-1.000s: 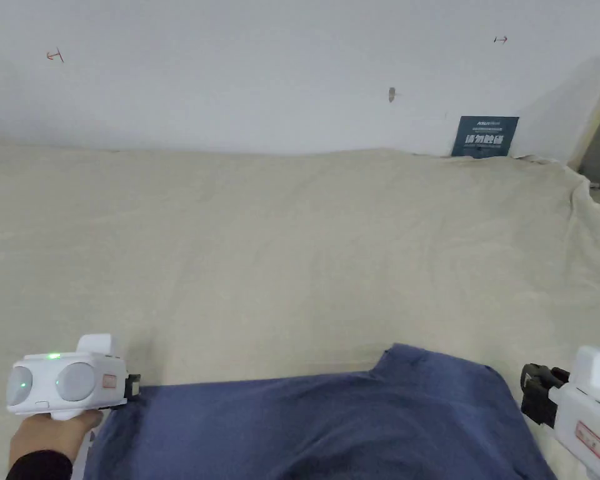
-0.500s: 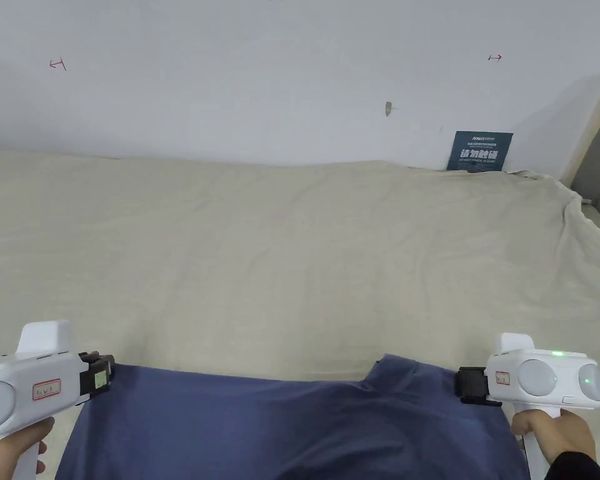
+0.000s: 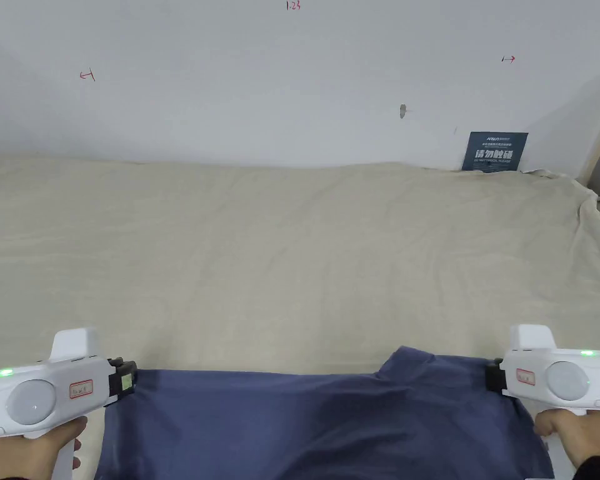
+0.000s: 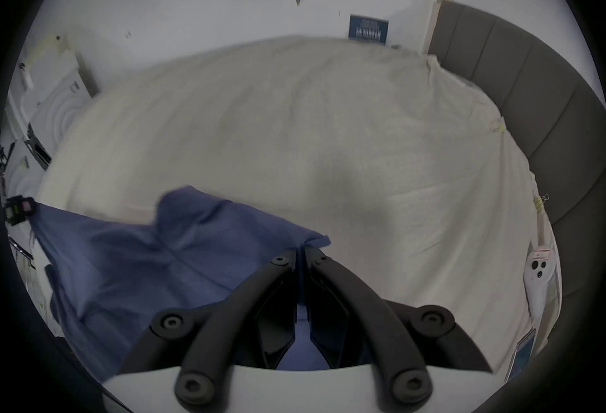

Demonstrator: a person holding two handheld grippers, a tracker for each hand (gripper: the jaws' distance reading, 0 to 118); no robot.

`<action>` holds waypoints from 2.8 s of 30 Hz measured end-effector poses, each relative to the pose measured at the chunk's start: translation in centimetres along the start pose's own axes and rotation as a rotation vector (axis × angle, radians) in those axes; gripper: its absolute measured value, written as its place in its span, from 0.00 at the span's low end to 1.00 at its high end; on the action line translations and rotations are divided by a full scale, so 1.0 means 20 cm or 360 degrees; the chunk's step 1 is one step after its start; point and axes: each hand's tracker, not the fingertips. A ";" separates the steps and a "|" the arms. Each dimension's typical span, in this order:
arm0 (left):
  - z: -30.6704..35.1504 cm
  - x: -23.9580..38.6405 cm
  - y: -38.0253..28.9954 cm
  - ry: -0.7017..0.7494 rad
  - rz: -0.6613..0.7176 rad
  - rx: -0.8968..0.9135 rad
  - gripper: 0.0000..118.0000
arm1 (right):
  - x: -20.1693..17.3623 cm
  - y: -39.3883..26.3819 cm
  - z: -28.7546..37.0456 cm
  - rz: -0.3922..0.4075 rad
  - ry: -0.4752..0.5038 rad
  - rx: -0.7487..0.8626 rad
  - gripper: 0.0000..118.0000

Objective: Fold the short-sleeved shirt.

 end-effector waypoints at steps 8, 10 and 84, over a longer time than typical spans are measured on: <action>0.22 -0.06 -0.11 0.0042 0.0035 0.0036 0.00 | 0.05 -0.18 0.70 -0.0070 0.0192 0.0293 0.02; 0.29 -0.08 -0.15 0.0047 0.0055 0.0045 0.00 | 0.10 -0.25 0.80 -0.0096 0.0225 0.0319 0.02; 0.95 0.39 -0.47 0.0061 -0.0285 0.0831 0.00 | -0.43 -0.53 1.37 0.0087 -0.0122 0.1085 0.00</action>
